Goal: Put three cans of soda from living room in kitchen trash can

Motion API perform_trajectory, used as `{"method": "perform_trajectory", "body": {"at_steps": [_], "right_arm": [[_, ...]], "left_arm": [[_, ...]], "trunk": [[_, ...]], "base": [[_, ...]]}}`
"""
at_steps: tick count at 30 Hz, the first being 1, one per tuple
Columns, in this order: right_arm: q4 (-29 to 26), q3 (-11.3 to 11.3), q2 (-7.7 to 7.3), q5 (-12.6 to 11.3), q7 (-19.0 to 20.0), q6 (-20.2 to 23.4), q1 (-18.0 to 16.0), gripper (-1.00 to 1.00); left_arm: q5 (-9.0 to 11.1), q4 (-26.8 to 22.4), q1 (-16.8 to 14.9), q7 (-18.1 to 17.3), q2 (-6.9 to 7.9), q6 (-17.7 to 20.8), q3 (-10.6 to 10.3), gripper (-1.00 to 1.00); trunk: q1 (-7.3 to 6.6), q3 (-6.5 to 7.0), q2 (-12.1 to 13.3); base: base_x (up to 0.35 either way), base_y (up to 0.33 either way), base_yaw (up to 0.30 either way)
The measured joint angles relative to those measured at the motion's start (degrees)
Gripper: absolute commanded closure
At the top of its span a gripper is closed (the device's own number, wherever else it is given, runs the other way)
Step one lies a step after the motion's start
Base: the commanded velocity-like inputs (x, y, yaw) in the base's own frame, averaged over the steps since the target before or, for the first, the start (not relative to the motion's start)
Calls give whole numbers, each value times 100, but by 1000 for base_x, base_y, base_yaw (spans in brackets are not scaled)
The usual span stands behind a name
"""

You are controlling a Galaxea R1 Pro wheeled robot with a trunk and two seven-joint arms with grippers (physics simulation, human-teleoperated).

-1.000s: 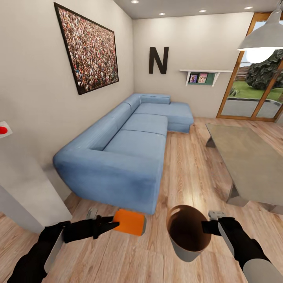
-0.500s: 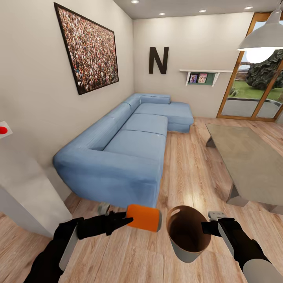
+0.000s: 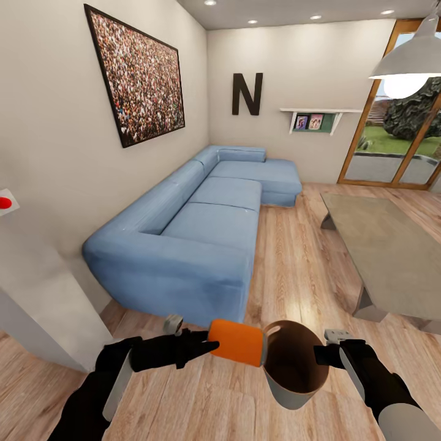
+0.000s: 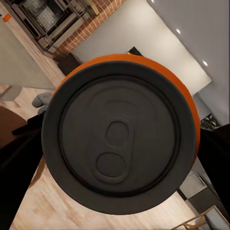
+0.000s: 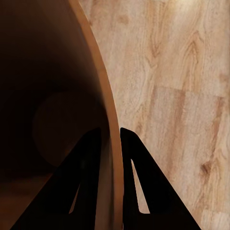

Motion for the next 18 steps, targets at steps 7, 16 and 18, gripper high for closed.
{"method": "perform_trajectory", "body": {"at_steps": [7, 16, 18], "right_arm": [[3, 0, 9, 3, 0, -5, 0, 100], [3, 5, 17, -2, 0, -6, 0, 100], [3, 5, 17, -7, 0, -6, 0, 100]], "left_arm": [[0, -5, 0, 1, -59, 2, -33, 100], [-31, 104, 0, 40, -212, -10, -26, 100], [-33, 154, 0, 54, -224, -12, -31, 100]], "trunk": [[0, 0, 0], [0, 0, 0], [0, 0, 0]], "base": [[0, 0, 0], [0, 0, 0], [0, 0, 0]]}}
